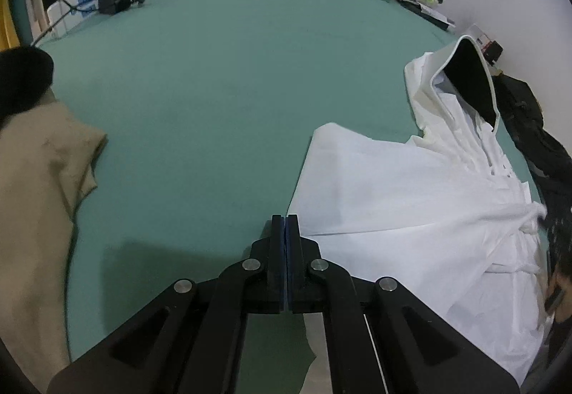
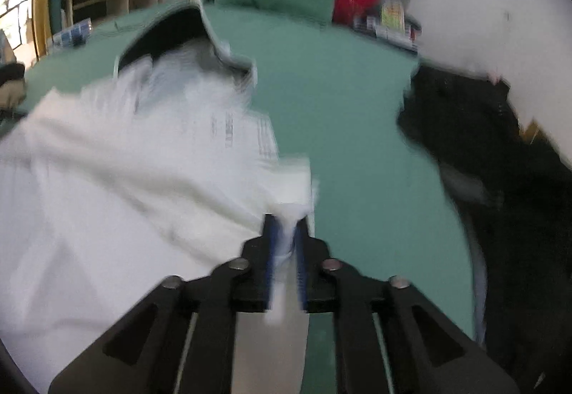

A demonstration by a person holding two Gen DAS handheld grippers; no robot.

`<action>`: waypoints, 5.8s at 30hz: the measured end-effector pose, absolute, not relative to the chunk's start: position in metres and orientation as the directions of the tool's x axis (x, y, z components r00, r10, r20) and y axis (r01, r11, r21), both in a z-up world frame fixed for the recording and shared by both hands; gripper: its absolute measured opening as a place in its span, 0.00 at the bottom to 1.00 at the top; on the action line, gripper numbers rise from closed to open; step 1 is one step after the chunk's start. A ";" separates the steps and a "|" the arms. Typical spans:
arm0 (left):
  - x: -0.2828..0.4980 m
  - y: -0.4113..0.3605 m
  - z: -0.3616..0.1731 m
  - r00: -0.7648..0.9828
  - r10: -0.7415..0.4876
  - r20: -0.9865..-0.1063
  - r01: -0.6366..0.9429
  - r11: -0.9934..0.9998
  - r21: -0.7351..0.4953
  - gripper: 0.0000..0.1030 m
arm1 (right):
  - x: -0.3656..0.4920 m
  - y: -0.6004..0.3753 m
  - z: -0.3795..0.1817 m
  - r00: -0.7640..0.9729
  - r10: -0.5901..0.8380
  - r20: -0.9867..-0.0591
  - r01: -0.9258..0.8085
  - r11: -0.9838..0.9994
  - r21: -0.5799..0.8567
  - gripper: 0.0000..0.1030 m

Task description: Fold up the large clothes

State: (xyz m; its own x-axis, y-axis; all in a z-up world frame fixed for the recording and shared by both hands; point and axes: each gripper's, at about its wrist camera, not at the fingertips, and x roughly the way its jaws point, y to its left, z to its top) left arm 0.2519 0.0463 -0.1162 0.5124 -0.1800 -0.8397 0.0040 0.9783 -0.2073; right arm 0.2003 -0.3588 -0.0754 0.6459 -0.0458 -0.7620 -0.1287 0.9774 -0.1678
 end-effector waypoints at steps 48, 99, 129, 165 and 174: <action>0.164 -0.018 -0.110 0.366 -0.327 -0.871 0.334 0.920 -0.205 0.08 | 0.152 -0.324 -0.071 0.605 -0.179 -0.776 -0.237 0.890 -0.390 0.11; 0.264 0.045 -0.084 0.499 -0.226 -0.836 -0.019 0.962 -0.272 0.50 | 0.308 -0.165 -0.086 0.550 -0.008 -0.835 -0.468 0.825 -0.316 0.14; 0.278 0.095 -0.077 0.551 -0.185 -0.814 -0.123 0.947 -0.298 0.50 | 0.457 -0.184 -0.026 0.399 0.257 -0.880 -0.417 0.906 0.075 0.77; 0.269 0.059 -0.090 0.491 -0.242 -0.837 -0.034 0.955 -0.295 0.50 | 0.366 -0.076 -0.078 0.442 0.006 -0.897 -0.859 0.291 -0.422 0.15; 0.257 0.046 -0.073 0.512 -0.275 -0.814 -0.012 0.945 -0.327 0.50 | 0.220 -0.047 -0.086 0.839 -0.024 -0.544 -0.527 0.214 -0.822 0.12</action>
State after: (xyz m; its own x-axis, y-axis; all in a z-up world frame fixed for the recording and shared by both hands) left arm 0.2574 0.0462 -0.0734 0.5123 -0.2745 -0.8137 -0.0122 0.9451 -0.3265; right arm 0.2198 -0.0465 -0.0858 0.8388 -0.0243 -0.5439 -0.5271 0.2143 -0.8224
